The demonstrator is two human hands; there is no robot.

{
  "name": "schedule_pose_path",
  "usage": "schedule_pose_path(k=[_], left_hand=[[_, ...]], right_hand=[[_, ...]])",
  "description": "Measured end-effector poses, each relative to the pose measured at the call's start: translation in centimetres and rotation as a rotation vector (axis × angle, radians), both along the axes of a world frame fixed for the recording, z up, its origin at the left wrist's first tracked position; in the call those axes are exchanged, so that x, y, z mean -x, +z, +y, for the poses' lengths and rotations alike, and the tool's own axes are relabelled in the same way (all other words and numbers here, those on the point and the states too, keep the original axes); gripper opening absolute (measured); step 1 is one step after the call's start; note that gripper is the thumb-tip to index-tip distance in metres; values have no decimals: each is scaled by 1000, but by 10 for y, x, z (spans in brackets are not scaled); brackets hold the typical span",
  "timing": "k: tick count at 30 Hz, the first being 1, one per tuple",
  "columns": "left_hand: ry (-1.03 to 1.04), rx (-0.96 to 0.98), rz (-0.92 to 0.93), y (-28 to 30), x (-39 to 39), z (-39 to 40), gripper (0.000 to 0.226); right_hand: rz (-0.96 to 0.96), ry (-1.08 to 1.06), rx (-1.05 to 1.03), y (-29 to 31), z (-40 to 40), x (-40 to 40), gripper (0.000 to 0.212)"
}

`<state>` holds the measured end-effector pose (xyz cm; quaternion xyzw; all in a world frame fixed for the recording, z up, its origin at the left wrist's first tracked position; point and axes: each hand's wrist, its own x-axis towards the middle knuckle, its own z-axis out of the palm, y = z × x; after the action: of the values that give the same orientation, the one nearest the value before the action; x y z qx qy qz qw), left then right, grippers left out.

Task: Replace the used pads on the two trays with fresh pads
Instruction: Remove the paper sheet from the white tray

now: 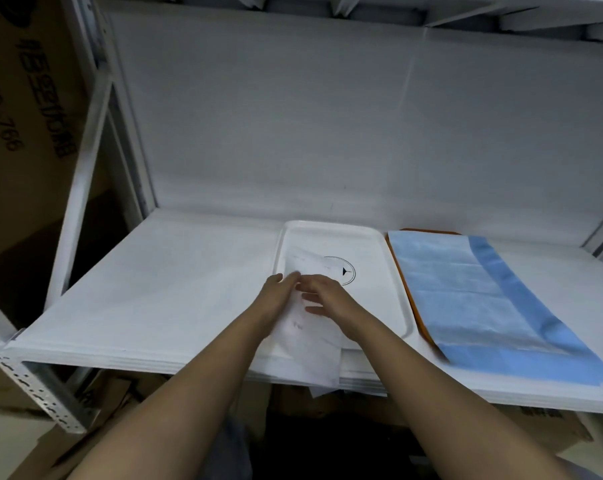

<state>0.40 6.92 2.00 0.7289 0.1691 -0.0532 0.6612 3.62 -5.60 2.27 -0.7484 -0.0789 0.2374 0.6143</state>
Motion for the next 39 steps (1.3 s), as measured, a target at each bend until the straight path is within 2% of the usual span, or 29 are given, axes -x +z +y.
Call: schedule_pose_path(k=[1,4,6,8,10,12,15,17,19,21,22,25,26,29,33,39], left_hand=[[29,-54,10,-6,-1,4,73],[55,-264,-14,-18,2,14,66],[59,-392,-63,-25,5,18,62],[58,-518,-97,-32,5,21,57],[31,-637,-95,-39,5,25,55],[-47,-785,-82,-42,5,29,56],[-139,-1099,-42,-46,5,32,62],[-163,-1232,-87,-50,4,33,66],[-307,-1258,-150,-52,1,33,67],[-509,-1286,-166,-56,-3,28,62],[-580,-1299,-148,-58,-5,25,58],[-644,-1306,-75,-63,-7,22,54],[-646,-1316,-72,-64,-7,22,54],[-643,-1338,-78,-65,-6,27,54],[-652,-1311,-58,-64,-7,29,56],[-634,-1201,-45,-57,-2,26,55]], right_hand=[[-47,9,8,-4,-3,1,27],[-333,-84,183,-22,-14,-1,32],[-464,-88,357,-30,-24,0,34],[-563,28,598,-40,-32,-1,35],[-618,174,790,-49,-38,0,43],[-671,269,888,-55,-39,3,49],[-705,348,928,-62,-41,8,50],[-686,370,928,-65,-41,10,51],[-644,397,932,-68,-40,10,58],[-624,417,941,-70,-39,12,83],[-642,412,943,-73,-40,13,89],[-761,406,897,-73,-48,17,60],[-800,422,877,-71,-54,19,58],[-855,487,845,-65,-73,19,69],[-969,425,840,-68,-82,18,54],[-1021,413,788,-74,-74,20,68]])
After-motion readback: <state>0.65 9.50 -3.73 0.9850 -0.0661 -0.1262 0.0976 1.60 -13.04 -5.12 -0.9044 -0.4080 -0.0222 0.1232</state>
